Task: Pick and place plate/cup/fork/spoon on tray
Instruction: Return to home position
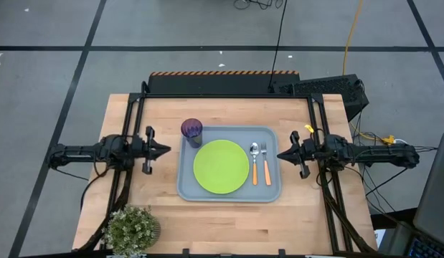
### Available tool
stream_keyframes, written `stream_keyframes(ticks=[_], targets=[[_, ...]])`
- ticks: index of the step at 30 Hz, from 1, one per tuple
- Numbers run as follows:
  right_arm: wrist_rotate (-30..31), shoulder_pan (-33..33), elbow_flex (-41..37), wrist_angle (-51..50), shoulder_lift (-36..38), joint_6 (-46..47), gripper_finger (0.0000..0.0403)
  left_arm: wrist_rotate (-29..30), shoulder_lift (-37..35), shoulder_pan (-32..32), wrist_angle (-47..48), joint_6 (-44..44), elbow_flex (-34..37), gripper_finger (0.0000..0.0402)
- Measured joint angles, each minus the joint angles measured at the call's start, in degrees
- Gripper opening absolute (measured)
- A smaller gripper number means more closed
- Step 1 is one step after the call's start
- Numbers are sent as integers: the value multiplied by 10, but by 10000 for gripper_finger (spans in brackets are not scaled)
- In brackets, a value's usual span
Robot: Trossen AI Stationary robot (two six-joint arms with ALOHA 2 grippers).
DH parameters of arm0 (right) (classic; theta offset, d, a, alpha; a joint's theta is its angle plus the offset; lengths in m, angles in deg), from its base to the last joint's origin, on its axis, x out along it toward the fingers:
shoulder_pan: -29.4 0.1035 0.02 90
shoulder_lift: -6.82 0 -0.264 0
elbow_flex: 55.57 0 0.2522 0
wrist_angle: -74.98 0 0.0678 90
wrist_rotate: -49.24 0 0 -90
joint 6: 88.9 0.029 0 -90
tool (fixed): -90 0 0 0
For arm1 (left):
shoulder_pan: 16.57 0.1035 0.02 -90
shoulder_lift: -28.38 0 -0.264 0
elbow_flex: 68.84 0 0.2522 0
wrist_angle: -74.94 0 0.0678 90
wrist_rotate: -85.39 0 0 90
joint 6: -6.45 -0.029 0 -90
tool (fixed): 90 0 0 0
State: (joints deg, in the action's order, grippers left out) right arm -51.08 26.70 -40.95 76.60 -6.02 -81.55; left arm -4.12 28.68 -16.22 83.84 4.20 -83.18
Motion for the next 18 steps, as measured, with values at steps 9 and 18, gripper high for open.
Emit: stream_keyframes(ticks=[9,18], targets=[[45,0,0,-20,-20,5,0,31,0,1,32,-18,-1,30],[73,0,0,4,-31,9,0,30,0,1,34,-19,-1,31]])
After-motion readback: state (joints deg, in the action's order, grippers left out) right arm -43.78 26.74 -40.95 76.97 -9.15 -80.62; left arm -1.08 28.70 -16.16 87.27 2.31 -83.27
